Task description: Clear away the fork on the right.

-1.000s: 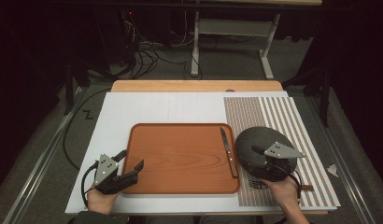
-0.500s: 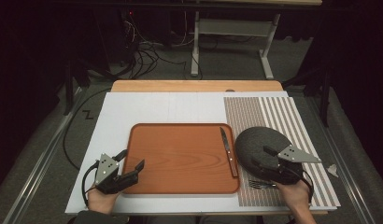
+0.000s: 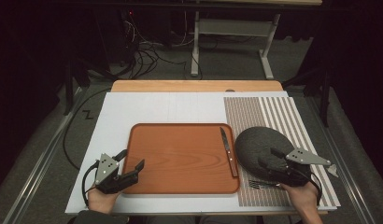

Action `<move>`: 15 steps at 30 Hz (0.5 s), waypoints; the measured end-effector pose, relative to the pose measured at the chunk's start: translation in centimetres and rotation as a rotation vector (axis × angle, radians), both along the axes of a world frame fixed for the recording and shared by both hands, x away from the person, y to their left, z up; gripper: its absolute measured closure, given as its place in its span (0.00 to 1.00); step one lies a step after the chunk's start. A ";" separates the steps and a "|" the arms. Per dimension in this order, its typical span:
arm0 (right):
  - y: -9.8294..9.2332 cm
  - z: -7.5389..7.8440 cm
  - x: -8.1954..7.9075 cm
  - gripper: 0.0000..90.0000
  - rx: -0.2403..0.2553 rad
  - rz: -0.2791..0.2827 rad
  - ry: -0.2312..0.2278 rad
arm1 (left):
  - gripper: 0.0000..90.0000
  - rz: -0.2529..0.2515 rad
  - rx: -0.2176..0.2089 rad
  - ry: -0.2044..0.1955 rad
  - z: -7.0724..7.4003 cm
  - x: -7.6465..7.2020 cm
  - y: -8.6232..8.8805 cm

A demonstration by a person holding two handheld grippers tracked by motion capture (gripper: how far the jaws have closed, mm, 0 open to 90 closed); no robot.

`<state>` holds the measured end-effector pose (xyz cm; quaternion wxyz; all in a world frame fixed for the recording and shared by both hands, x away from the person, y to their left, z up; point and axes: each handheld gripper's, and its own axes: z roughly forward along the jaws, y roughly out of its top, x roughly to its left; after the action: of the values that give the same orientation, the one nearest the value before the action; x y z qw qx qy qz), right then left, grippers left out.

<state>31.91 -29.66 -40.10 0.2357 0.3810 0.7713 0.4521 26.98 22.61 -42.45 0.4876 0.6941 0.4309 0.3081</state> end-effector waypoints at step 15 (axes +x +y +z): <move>-3.8 0.5 -0.9 0.48 -0.013 -0.042 0.091 | 0.32 0.013 0.001 0.004 0.0 0.1 0.0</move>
<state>31.05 -33.47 -39.61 0.2121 0.4159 0.7760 0.4241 27.09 22.64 -42.48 0.4844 0.6922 0.4362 0.3098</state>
